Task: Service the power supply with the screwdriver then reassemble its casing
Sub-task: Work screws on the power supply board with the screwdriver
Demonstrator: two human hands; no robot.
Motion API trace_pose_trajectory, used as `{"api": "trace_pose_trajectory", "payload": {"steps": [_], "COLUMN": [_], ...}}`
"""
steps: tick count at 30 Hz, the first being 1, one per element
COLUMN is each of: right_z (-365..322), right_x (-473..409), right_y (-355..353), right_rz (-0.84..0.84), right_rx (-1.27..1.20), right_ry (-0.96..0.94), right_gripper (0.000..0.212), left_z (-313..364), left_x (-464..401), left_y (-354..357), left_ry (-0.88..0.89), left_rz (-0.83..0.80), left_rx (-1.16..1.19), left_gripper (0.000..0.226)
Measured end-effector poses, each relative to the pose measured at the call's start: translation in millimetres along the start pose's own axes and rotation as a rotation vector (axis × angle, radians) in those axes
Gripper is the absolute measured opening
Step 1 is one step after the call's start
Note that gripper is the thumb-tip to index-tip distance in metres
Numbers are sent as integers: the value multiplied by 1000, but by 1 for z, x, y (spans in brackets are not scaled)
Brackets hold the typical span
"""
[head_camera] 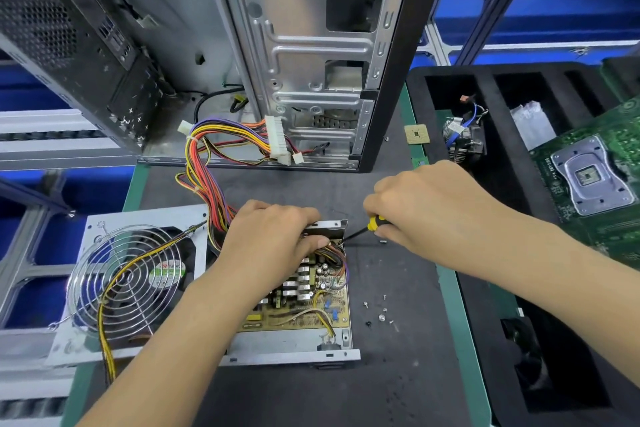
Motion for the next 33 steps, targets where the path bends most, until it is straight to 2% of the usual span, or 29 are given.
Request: {"api": "trace_pose_trajectory", "payload": {"steps": [7, 13, 19, 22, 27, 31, 33], "right_z": [-2, -3, -6, -8, -7, -8, -10], "right_x": [-4, -6, -9, -11, -15, -18, -19], "right_y": [-2, -4, -4, -2, -7, -17, -22], "right_rz": [-27, -43, -30, -65, -46, -10, -1], "right_rx": [16, 20, 26, -32, -107, -11, 41], "right_ry": [-13, -17, -13, -14, -34, -59, -61], "right_gripper": [9, 5, 14, 10, 32, 12, 15], "left_z": [0, 1, 1, 2, 1, 1, 1], "left_x": [0, 0, 1, 1, 1, 1, 1], "left_y": [1, -1, -1, -1, -3, -4, -4], "left_ry": [3, 6, 3, 1, -13, -23, -24], "left_rz": [-23, -54, -53, -50, -63, -79, -86], "left_rx": [6, 17, 7, -1, 14, 12, 5], "left_gripper": [21, 26, 30, 30, 22, 22, 23]}}
Point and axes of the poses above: each hand's wrist, its own x-axis away from the middle knuckle, its own y-axis out of the palm, z = x × y, the point moved 4 cm from there along -x, towards the middle knuckle, and after that the axes turned 3 degrees about y, right-handed, at the moved point
